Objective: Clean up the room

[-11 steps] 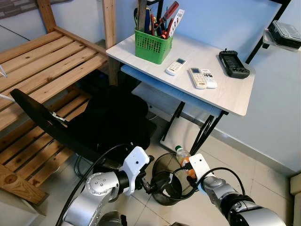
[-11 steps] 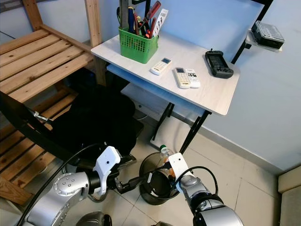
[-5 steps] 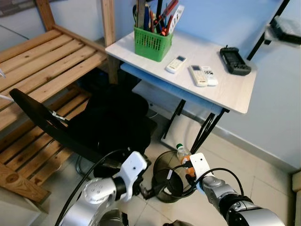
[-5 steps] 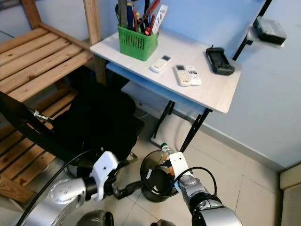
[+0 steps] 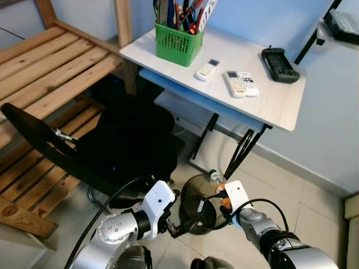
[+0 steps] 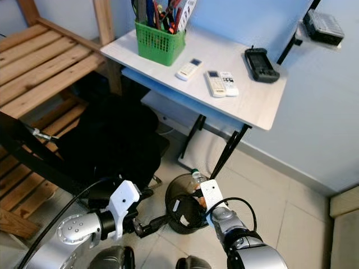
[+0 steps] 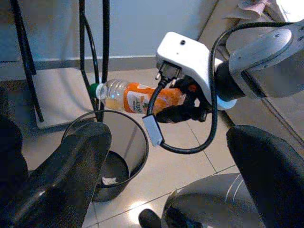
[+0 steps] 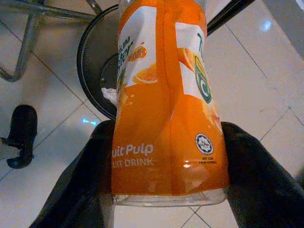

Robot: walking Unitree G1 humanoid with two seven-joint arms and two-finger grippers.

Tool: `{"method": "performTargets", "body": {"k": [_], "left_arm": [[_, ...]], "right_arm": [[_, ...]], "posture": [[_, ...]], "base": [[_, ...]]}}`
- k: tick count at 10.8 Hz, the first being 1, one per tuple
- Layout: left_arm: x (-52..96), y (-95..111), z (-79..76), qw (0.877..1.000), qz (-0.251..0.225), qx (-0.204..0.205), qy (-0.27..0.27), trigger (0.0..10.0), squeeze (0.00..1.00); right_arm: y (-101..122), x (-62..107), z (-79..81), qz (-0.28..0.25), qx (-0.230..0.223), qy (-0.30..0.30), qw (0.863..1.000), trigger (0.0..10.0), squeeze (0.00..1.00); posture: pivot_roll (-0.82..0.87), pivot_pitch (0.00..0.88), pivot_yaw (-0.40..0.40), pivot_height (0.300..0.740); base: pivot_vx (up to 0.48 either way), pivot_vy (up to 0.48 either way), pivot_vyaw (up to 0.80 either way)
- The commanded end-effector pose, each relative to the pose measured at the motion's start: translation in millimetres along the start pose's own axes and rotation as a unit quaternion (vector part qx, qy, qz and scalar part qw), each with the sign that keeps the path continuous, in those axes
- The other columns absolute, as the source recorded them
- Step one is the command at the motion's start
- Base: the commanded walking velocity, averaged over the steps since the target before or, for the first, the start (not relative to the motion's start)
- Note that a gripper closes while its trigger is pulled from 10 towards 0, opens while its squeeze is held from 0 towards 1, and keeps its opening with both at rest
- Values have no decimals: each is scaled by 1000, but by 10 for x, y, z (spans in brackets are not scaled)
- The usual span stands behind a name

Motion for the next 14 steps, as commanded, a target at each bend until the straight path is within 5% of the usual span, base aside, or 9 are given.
{"method": "performTargets", "body": {"k": [1,13,14], "left_arm": [[-14,25,-63,1000,-1,-7,-6,10000,0],[-77,99,31,1000,-2,-21,-2,10000,0],[-88,104,96,999,4,-38,20,10000,0]], "right_arm": [[39,3,-66,-8,0,-14,1000,10000,953],[289,12,-109,-59,-6,-28,998,10000,1000],[424,23,-107,-88,-25,-28,995,10000,0]], "posture": [[246,150,-114,731],[223,133,-104,731],[214,125,-100,731]], "base": [[0,0,0],[0,0,0],[0,0,0]]}}
Point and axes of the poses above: a point about 5 cm out from each wrist's last joint towards the gripper, its own x axis pointing back from the gripper into the wrist, its own y axis along the axis of the wrist's last joint, z = x × y, the point moved 2 cm from there along -x, pointing out of the wrist towards the gripper, and after that the axes turned 4 degrees about -x, right-handed, at the moved point
